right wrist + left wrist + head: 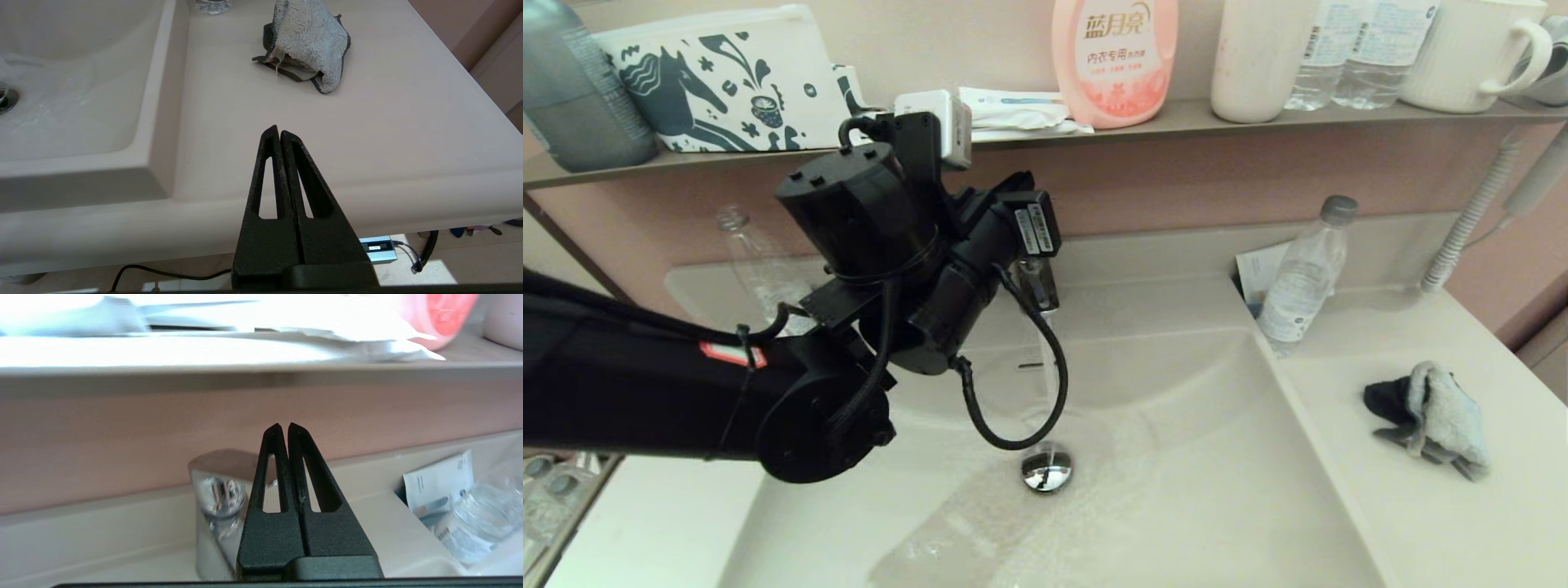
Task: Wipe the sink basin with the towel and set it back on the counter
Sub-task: Turn off the faucet, then pick up the cloth
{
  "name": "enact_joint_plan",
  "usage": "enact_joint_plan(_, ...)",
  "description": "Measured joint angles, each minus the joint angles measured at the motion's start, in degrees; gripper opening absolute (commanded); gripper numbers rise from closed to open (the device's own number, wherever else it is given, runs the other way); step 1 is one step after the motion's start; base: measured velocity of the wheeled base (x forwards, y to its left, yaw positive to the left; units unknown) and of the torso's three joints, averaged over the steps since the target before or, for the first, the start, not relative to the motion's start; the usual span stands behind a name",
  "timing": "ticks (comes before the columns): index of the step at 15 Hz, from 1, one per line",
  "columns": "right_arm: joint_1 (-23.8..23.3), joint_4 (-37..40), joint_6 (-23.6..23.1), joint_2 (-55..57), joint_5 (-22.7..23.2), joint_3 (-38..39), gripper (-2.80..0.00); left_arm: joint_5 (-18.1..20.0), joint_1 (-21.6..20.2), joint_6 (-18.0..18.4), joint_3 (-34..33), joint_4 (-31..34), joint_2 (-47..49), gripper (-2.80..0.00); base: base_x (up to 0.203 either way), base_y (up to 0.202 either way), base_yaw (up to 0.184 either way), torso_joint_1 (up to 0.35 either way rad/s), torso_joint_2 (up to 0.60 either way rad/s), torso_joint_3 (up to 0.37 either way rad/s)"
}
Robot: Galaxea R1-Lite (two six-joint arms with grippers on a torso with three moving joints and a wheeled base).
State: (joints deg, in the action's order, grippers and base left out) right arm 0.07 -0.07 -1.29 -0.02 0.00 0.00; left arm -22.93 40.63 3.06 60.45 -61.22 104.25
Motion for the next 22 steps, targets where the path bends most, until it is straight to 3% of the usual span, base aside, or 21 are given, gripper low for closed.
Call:
enact_joint_plan(6,0.0,0.0,0.0,0.0,0.0,0.0,-2.80,1.2,-0.1,0.0,3.0,-0.2,5.2,-2.80,0.000,0.000,0.000,0.000,0.00,0.000)
enact_joint_plan(13,0.0,0.0,0.0,0.0,0.0,0.0,-2.80,0.7,1.2,-0.1,-3.0,-1.0,4.6,-2.80,0.000,0.000,0.000,0.000,0.00,0.000)
enact_joint_plan(19,0.0,0.0,0.0,0.0,0.0,0.0,-2.80,0.0,1.2,0.0,-5.6,-0.5,-3.3,-2.80,0.000,0.000,0.000,0.000,0.00,0.000)
enact_joint_plan(22,0.0,0.0,0.0,0.0,0.0,0.0,-2.80,-0.1,1.5,0.0,-14.3,-0.2,-12.0,-2.80,0.000,0.000,0.000,0.000,0.00,0.000)
